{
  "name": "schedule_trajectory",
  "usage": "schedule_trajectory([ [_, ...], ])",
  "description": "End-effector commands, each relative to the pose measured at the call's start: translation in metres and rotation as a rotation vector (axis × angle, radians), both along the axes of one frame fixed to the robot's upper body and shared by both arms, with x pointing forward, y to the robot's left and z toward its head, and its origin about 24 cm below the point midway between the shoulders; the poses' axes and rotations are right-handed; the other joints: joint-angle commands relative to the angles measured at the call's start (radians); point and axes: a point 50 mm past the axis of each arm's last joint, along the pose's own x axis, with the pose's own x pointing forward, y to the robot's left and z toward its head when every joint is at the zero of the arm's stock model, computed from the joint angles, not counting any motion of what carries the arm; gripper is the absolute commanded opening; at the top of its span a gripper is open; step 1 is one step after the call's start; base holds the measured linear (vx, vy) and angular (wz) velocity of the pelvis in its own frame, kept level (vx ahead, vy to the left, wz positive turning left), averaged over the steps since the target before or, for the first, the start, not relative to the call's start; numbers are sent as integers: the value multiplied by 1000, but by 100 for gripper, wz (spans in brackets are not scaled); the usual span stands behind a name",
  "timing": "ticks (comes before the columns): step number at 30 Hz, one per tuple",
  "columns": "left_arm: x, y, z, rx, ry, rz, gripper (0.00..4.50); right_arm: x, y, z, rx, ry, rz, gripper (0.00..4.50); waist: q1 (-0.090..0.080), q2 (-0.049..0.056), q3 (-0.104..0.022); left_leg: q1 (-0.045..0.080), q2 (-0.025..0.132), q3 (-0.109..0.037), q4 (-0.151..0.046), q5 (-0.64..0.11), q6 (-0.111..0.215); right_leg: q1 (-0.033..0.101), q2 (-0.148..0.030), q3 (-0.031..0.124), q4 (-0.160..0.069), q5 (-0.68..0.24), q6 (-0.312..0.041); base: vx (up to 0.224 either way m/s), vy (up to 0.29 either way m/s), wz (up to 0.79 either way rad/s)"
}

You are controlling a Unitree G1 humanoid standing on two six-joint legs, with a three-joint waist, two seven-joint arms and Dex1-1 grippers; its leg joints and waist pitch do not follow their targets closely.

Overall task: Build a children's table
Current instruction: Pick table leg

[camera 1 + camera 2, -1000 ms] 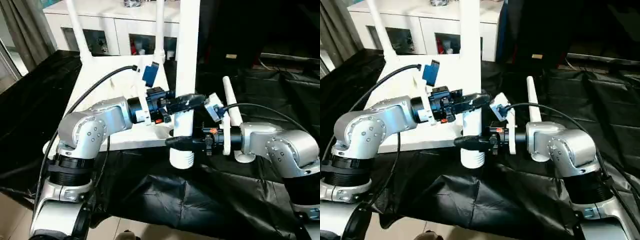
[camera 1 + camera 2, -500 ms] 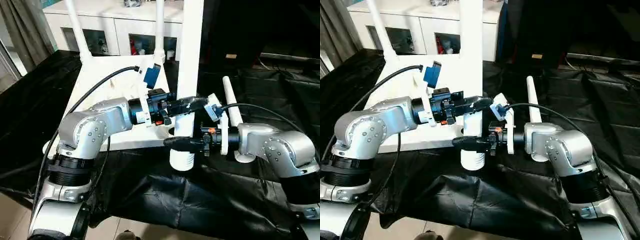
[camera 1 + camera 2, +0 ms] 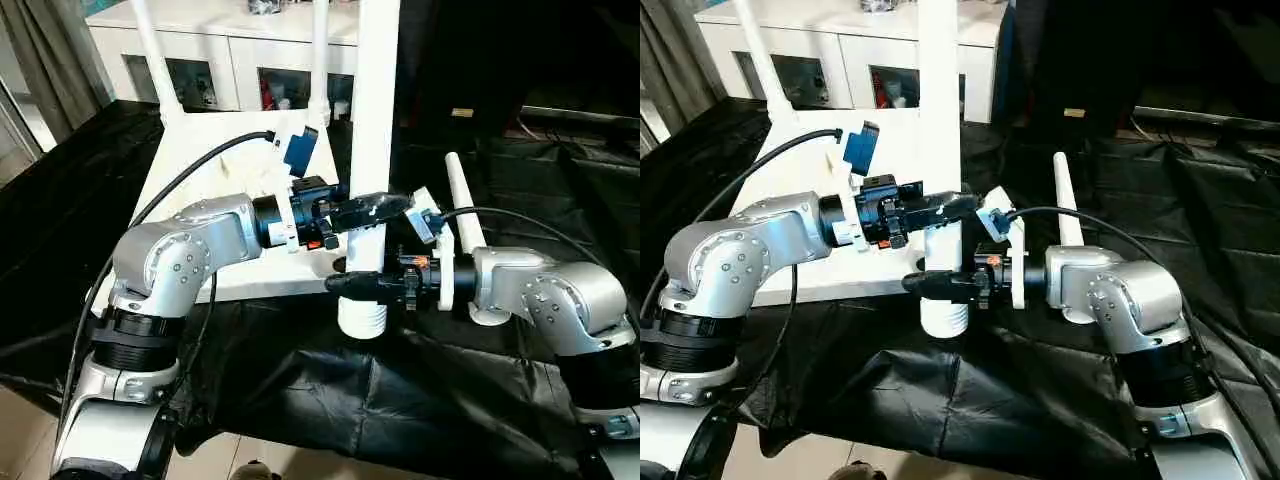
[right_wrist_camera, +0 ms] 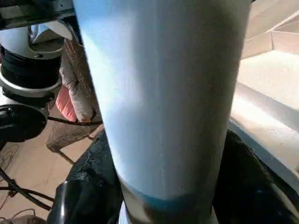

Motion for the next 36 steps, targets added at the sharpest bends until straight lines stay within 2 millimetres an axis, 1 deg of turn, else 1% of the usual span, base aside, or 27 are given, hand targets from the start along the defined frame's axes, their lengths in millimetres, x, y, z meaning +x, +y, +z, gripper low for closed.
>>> schedule_trajectory([
  [1,0,-4,6,22,-33,14,244,6,-5,2,-2,-15,-70,199,-3,-12,-75,19,6,23,-60,-94,-28,48,-44,18,-68,54,-217,0,0,0],
  [2,2,-4,6,4,-21,24,258,7,-5,2,3,-15,-74,199,-4,-16,-74,19,6,23,-60,-93,-27,49,-43,18,-67,57,-217,0,0,0],
  [4,3,-4,8,-31,-24,34,261,6,-3,2,14,-17,-79,198,-1,-14,-75,19,5,23,-59,-86,-27,49,-44,18,-67,62,-220,0,0,0],
  [5,4,-3,10,-66,-41,56,277,6,-2,2,26,-19,-84,196,-1,-17,-74,18,5,24,-60,-87,-25,49,-44,18,-67,61,-222,0,0,0],
  [7,7,1,17,-196,-71,121,299,6,1,0,55,-22,-98,195,0,-20,-74,14,5,24,-58,-81,-21,53,-47,18,-68,70,-228,0,0,0],
  [8,8,1,17,-209,-72,126,304,6,1,0,57,-22,-100,195,0,-20,-75,15,6,25,-58,-79,-19,53,-48,19,-69,75,-230,0,0,0],
  [9,10,6,27,-329,-120,189,305,6,4,0,81,-32,-118,195,0,-24,-75,13,6,24,-59,-75,-13,54,-48,19,-69,80,-231,0,0,0],
  [10,10,6,27,-329,-120,189,305,6,4,0,81,-32,-118,195,1,-23,-75,13,7,24,-58,-77,-11,55,-49,18,-69,82,-233,0,0,0],
  [12,11,10,34,-420,-111,232,305,7,7,-1,118,-37,-153,194,-1,-23,-75,14,6,24,-58,-78,-9,52,-47,19,-66,82,-224,0,0,0],
  [14,11,11,35,-439,-103,235,305,8,8,-2,129,-37,-165,194,-3,-23,-74,15,6,24,-59,-88,-10,50,-47,17,-70,56,-225,0,0,0],
  [15,14,14,35,-414,-123,286,305,9,10,-3,147,-41,-196,194,-4,-18,-74,17,7,23,-60,-96,-12,48,-46,18,-71,38,-216,0,0,0],
  [16,19,18,34,-387,-139,348,305,11,11,-3,159,-53,-235,194,-5,-17,-73,17,8,23,-61,-99,-12,46,-47,19,-73,32,-209,0,0,0],
  [17,27,26,30,-307,-166,444,305,17,9,-5,167,-72,-322,193,-7,-16,-72,17,9,22,-63,-111,-18,46,-46,19,-74,15,-194,0,0,0],
  [18,27,26,30,-307,-166,444,305,17,9,-5,167,-72,-322,193,-9,-15,-72,18,8,22,-65,-121,-26,42,-46,19,-78,-10,-172,0,0,0],
  [19,27,27,29,-300,-166,451,305,17,9,-6,165,-75,-329,193,-9,-15,-72,18,8,22,-65,-121,-26,42,-46,19,-78,-10,-172,0,0,0],
  [20,37,40,19,-163,-175,576,305,27,3,-10,124,-136,-444,193,-9,-7,-73,20,11,20,-68,-132,-47,38,-46,18,-78,-21,-147,0,0,0],
  [21,37,40,19,-163,-175,576,305,27,3,-10,124,-136,-444,193,-12,-10,-72,20,7,21,-67,-132,-55,40,-43,18,-77,-23,-142,0,0,0],
  [22,43,55,-2,66,-220,658,305,33,-1,-15,78,-218,-516,193,-7,1,-78,23,8,19,-66,-125,-67,41,-45,17,-75,-4,-139,0,0,0],
  [23,44,61,-12,168,-239,661,305,34,-2,-17,61,-242,-538,193,-10,-2,-77,17,8,17,-68,-123,-68,39,-43,16,-77,0,-110,0,0,0],
  [24,42,64,-23,273,-264,637,305,35,-2,-19,48,-257,-553,193,-11,-1,-77,19,7,18,-68,-122,-76,40,-41,16,-72,7,-104,0,0,0],
  [25,42,64,-24,285,-267,628,305,35,-2,-19,46,-258,-554,193,-12,3,-77,21,8,18,-68,-123,-82,38,-42,15,-72,21,-103,0,0,0],
  [27,24,66,-60,538,-311,364,305,36,-2,-25,17,-275,-578,193,-13,6,-80,22,8,18,-69,-119,-81,35,-39,14,-67,53,-130,0,0,0],
  [28,24,66,-60,538,-311,364,305,36,-2,-25,17,-275,-578,193,-12,5,-80,22,8,18,-70,-119,-80,34,-41,14,-68,54,-136,0,0,0],
  [29,16,66,-75,595,-287,249,305,37,-2,-29,-5,-289,-586,193,-11,5,-81,24,10,20,-69,-117,-78,34,-42,15,-64,73,-154,0,0,0],
  [31,11,66,-88,643,-261,154,305,38,-3,-33,-35,-302,-595,193,-10,4,-79,23,9,23,-70,-125,-77,32,-42,15,-65,73,-169,0,0,0],
  [32,11,65,-95,652,-252,115,305,39,-4,-35,-45,-310,-603,193,-10,0,-76,24,9,25,-72,-145,-79,32,-43,17,-66,57,-177,0,0,0],
  [36,13,64,-105,691,-241,62,305,42,-6,-37,-53,-326,-615,193,-12,-1,-72,23,9,25,-76,-190,-74,33,-47,19,-73,-8,-177,0,0,0],
])
